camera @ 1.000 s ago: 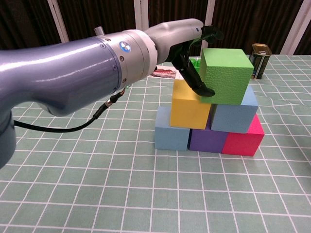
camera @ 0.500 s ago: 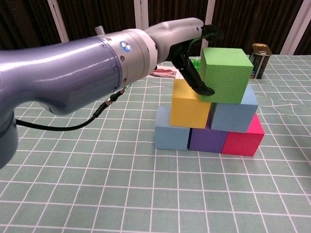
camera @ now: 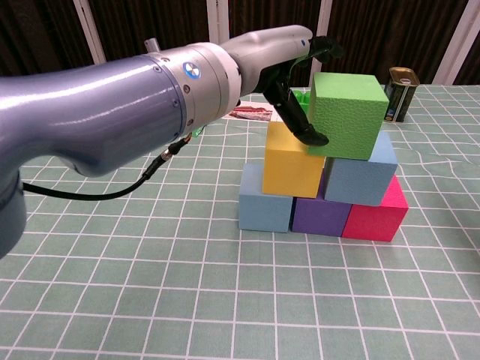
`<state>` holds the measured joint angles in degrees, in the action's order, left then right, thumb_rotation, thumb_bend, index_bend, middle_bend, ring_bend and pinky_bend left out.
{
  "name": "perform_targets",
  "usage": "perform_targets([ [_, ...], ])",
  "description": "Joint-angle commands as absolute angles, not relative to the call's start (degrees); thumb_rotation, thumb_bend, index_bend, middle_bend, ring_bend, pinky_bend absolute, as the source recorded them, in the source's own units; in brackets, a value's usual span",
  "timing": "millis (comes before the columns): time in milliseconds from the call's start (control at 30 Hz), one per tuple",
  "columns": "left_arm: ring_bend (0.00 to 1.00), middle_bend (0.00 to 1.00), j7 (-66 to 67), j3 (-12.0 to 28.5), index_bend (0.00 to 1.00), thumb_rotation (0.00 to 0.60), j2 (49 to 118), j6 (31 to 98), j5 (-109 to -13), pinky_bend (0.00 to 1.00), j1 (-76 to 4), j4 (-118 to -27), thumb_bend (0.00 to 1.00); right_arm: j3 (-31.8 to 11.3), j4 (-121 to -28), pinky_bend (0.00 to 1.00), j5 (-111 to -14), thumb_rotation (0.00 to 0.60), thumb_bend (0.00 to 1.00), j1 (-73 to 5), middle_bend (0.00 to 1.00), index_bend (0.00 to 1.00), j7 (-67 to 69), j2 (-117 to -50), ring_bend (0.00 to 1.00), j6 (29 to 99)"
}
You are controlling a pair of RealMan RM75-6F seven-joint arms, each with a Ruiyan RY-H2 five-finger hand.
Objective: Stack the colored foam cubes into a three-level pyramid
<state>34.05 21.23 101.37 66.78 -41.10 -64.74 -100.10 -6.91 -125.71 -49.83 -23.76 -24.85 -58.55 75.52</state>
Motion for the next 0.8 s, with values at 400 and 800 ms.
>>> perform_targets([
  [400, 0.0, 0.02, 33.92, 21.36, 0.0, 0.6, 101.14, 66.65, -41.31, 0.0, -64.56, -99.87, 0.28, -6.92, -125.51, 0.0, -49.7, 0.6, 0.31, -23.75, 0.0, 0.0, -24.96, -58.68, 0.0, 75.4],
  [800, 0.0, 0.02, 33.45, 21.13, 0.0, 0.6, 101.02, 66.57, -41.32, 0.0, -64.12, -100.34, 0.28, -6.9, -125.45, 0.0, -49.66, 0.6, 0.31, -23.72, 0.0, 0.0, -25.16, -58.79, 0.0, 75.44],
])
